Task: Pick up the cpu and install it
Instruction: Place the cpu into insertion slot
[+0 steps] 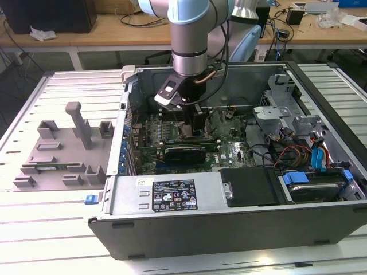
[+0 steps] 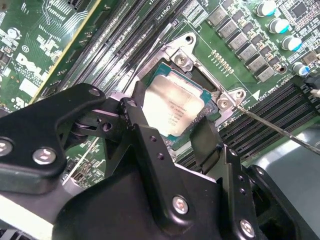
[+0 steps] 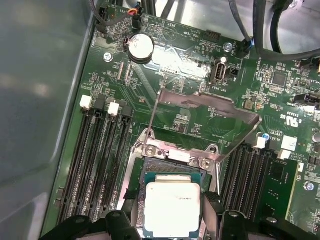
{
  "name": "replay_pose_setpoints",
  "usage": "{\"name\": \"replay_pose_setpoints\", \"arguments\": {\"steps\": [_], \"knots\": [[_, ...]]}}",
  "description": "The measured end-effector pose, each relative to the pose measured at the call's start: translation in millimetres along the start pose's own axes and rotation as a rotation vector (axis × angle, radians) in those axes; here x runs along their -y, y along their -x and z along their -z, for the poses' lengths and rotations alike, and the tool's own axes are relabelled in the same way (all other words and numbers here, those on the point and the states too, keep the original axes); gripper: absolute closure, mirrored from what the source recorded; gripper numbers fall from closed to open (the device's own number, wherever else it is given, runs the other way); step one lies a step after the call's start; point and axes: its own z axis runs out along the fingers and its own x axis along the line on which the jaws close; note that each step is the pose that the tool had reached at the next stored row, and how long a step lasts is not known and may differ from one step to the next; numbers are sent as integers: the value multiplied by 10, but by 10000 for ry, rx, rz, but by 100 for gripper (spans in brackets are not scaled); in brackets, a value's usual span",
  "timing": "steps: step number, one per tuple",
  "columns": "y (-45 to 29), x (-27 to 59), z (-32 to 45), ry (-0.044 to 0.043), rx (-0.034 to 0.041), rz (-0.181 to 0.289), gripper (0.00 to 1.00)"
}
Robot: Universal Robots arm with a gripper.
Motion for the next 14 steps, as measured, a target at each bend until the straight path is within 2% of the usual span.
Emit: {"name": "replay_pose_setpoints", "arguments": {"steps": [7,8,10,14], "knots": [[-2,5,-15,6,-22,-5,37],[-3,5,-28,10,-46,-4,37],[-6,7,-52,34,-140,-12,37],[-6,7,-61,33,-138,-10,37]]}}
